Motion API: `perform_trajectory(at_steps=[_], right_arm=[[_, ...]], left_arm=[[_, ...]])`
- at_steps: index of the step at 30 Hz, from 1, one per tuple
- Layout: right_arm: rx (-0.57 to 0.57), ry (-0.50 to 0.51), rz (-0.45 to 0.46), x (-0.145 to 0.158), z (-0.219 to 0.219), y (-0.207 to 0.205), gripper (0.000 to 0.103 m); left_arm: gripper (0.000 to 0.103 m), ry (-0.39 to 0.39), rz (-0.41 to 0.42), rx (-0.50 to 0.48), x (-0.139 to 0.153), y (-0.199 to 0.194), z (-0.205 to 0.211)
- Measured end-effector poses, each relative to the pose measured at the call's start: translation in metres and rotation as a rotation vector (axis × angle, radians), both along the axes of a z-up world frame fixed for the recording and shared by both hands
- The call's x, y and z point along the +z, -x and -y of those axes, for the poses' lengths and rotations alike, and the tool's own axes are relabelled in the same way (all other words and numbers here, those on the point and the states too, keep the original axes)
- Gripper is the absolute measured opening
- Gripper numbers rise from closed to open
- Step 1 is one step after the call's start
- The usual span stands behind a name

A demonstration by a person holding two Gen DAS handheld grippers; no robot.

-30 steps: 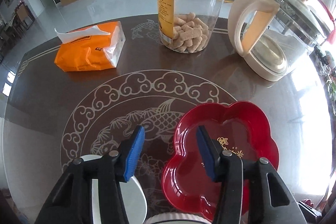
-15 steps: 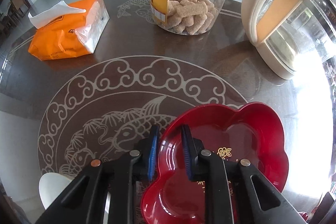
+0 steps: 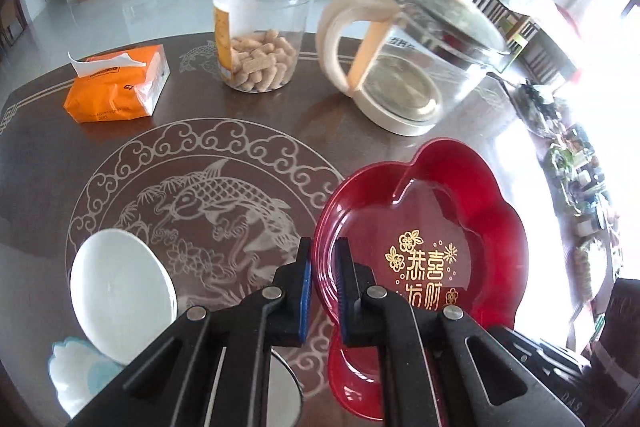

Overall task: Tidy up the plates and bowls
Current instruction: 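Carry the red plate with both tools and lower it onto the red plate stack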

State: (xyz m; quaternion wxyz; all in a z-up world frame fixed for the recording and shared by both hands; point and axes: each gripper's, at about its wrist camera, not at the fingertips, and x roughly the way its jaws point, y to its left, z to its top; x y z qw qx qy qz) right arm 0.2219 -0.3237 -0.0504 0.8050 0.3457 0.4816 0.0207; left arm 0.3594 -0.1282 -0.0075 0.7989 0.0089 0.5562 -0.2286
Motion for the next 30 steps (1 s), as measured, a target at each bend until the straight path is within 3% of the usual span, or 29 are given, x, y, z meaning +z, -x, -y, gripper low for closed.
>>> perform_trajectory(at_steps=[6,13,18,22,30], right_arm=[[0.018,0.026,0.053,0.044,0.028,0.078,0.014],[0.027,0.087,0.084,0.076,0.044,0.169,0.014],[-0.001,0.113,0.034,0.055,0.057,0.209,0.014],[-0.032,0.109,-0.025,0.028,0.070,0.225,0.014],[-0.058,0.107,-0.092,-0.008,0.090,0.221,0.013]], left_arm=[[0.010,0.042,0.032,-0.069,0.038,0.091,0.012],[0.011,0.124,0.033,-0.118,0.042,0.189,0.019],[0.014,0.102,-0.007,-0.149,0.001,0.236,0.033],[0.015,0.088,-0.068,-0.146,-0.031,0.249,0.044],[0.016,0.028,-0.058,-0.169,-0.046,0.256,0.061]])
